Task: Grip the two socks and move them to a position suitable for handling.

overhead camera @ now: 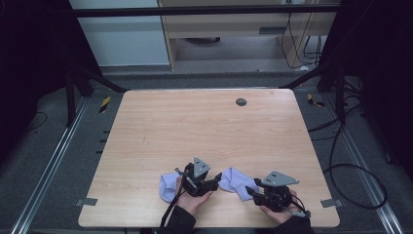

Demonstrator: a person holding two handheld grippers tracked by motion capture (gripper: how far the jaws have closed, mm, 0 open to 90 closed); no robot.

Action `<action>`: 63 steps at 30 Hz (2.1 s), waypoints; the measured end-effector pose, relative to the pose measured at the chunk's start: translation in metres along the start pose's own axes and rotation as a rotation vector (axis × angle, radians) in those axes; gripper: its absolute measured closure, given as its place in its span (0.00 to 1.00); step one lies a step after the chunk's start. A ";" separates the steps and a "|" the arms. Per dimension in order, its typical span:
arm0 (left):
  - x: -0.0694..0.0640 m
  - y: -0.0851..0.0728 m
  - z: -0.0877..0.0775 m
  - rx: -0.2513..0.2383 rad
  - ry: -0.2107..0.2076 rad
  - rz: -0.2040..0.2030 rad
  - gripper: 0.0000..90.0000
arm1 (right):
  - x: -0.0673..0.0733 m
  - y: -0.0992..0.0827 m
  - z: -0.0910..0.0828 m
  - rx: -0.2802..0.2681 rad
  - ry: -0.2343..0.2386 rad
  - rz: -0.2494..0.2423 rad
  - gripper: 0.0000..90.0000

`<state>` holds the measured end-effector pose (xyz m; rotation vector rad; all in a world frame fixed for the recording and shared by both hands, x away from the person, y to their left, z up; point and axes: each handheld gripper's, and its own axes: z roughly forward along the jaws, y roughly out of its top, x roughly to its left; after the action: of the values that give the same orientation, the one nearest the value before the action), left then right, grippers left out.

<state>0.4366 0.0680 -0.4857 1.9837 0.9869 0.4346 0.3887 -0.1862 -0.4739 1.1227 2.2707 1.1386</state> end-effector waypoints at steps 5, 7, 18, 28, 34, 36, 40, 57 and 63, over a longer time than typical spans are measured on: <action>-0.004 -0.003 0.008 0.020 0.004 0.002 0.53 | 0.004 -0.003 0.007 0.024 0.011 -0.017 0.65; -0.005 -0.005 0.011 0.029 -0.001 -0.002 0.55 | 0.004 -0.005 0.010 0.035 0.018 -0.017 0.66; -0.010 -0.011 0.022 0.071 -0.007 -0.005 0.70 | 0.014 -0.010 0.022 0.086 0.060 -0.046 0.70; -0.012 -0.011 0.023 0.071 0.004 -0.001 0.85 | 0.013 -0.012 0.026 0.114 0.072 -0.041 0.80; -0.014 -0.011 0.023 0.076 -0.006 -0.020 0.94 | 0.013 -0.011 0.028 0.125 0.086 -0.015 0.89; -0.015 -0.010 0.024 0.080 -0.009 -0.023 0.96 | 0.015 -0.011 0.028 0.124 0.087 -0.014 0.94; -0.014 -0.010 0.023 0.081 -0.016 -0.022 0.97 | 0.015 -0.009 0.028 0.129 0.089 -0.002 0.96; -0.011 -0.009 0.022 0.078 -0.044 -0.022 0.98 | -0.012 0.013 -0.001 -0.088 0.043 0.124 0.96; -0.010 -0.008 0.023 0.084 -0.046 -0.022 0.98 | -0.029 0.017 0.006 -0.072 -0.024 0.155 0.96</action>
<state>0.4408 0.0506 -0.5050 2.0469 1.0110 0.3387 0.4184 -0.1998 -0.4652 1.2956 2.1369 1.2478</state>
